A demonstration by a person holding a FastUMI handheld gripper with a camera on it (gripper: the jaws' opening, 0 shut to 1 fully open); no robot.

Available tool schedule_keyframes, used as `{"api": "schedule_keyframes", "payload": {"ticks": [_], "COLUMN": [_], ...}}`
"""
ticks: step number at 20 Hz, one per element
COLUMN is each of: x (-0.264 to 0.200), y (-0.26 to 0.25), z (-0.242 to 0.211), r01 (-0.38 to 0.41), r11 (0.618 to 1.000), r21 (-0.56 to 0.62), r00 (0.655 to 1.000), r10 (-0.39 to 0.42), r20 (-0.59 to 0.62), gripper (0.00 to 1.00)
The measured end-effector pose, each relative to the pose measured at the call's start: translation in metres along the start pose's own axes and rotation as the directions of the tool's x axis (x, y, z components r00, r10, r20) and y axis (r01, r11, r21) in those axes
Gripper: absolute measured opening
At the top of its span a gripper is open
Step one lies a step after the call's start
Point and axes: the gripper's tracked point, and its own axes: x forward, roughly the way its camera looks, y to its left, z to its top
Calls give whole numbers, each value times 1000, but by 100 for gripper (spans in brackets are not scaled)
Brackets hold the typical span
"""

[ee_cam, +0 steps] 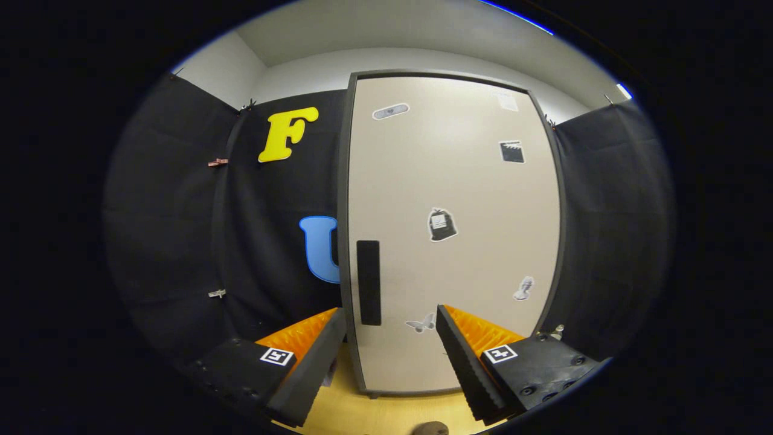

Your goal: Open the shoe cabinet door, grab the shoes and put them into the shoe cabinet, then close the shoe cabinet door.

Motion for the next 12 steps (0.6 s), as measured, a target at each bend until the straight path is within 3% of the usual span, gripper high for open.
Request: {"api": "schedule_keyframes", "payload": {"ticks": [9, 11, 12], "x": [93, 100, 102], "y": [12, 7, 6], "z": [-21, -24, -24], "r01": [42, 62, 68], "r11": [999, 998, 998], "r21": [25, 20, 17], "r00": [999, 997, 997], "r10": [-41, -61, -67], "r20": [-31, -38, -34], "gripper": [98, 96, 90]}}
